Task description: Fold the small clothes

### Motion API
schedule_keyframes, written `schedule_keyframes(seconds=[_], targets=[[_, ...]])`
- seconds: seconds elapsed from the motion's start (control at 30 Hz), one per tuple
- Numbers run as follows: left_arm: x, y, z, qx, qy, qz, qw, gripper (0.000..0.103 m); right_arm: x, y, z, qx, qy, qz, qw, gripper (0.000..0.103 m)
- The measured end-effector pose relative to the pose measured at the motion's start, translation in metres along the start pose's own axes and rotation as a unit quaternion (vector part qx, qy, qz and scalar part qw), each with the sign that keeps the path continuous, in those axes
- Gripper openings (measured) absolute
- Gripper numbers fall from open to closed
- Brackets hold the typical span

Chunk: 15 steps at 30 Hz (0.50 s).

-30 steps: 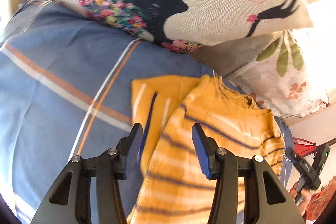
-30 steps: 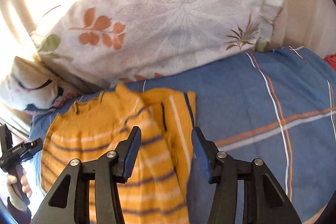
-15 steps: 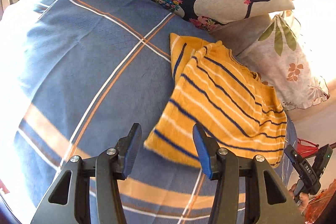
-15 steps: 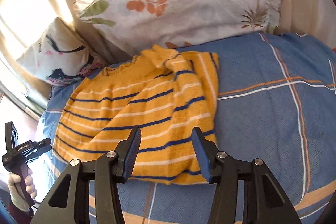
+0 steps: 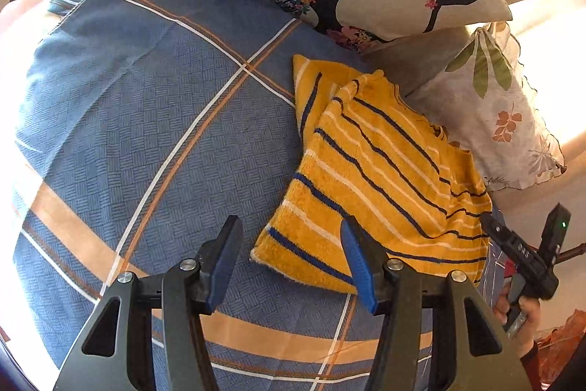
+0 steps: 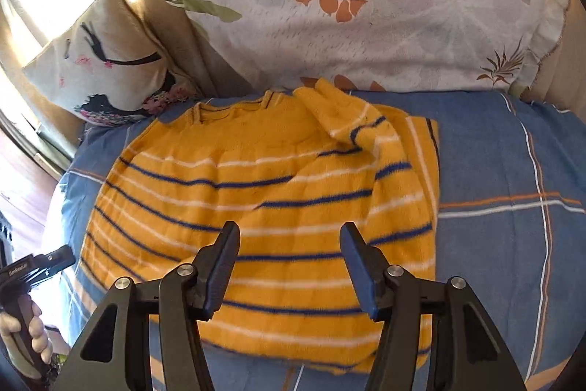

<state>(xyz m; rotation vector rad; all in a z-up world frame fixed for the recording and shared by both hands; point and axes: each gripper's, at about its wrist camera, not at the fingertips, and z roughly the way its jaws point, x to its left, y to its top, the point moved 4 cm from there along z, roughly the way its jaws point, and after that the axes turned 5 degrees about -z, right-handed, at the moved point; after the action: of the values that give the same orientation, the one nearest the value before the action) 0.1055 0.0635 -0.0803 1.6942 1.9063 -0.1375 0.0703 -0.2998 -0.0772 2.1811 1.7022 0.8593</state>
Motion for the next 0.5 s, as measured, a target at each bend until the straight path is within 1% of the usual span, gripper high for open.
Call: schedule_keyframes(seconds=[0.1,0.17,0.23,0.27,0.3,0.33,0.37,0.43,0.5], targets=[[0.002,0.010,0.009,0.013,-0.015,0.004,0.9998,0.054,-0.015,0.027,0.039,0.029,-0.044,0.009,0.999,0.063],[0.005,0.015,0.017,0.024,-0.023,0.005,0.9994,0.054,-0.034,0.040,0.064,0.055,-0.082,0.034,0.995,0.063],[0.009,0.021,0.025,0.036,-0.034,0.003,0.9988,0.054,-0.039,0.050,0.070,0.068,-0.132,0.053,0.988,0.061],[0.010,0.023,0.028,0.040,-0.043,0.002,0.9983,0.054,-0.030,0.056,0.064,0.063,-0.149,0.054,0.985,0.061],[0.010,0.025,0.032,0.046,-0.054,0.003,0.9975,0.055,-0.015,0.061,0.057,0.051,-0.150,0.047,0.986,0.061],[0.009,0.026,0.036,0.052,-0.065,0.004,0.9965,0.056,0.010,0.066,0.050,0.039,-0.133,0.030,0.990,0.061],[0.007,0.027,0.040,0.058,-0.076,0.004,0.9954,0.057,0.033,0.069,0.047,0.038,-0.107,0.012,0.993,0.061],[0.002,0.025,0.049,0.072,-0.102,-0.002,0.9922,0.059,0.089,0.073,0.050,0.055,-0.034,-0.030,0.997,0.061],[-0.001,0.020,0.057,0.090,-0.122,-0.012,0.9883,0.059,0.136,0.074,0.060,0.081,0.027,-0.058,0.995,0.061]])
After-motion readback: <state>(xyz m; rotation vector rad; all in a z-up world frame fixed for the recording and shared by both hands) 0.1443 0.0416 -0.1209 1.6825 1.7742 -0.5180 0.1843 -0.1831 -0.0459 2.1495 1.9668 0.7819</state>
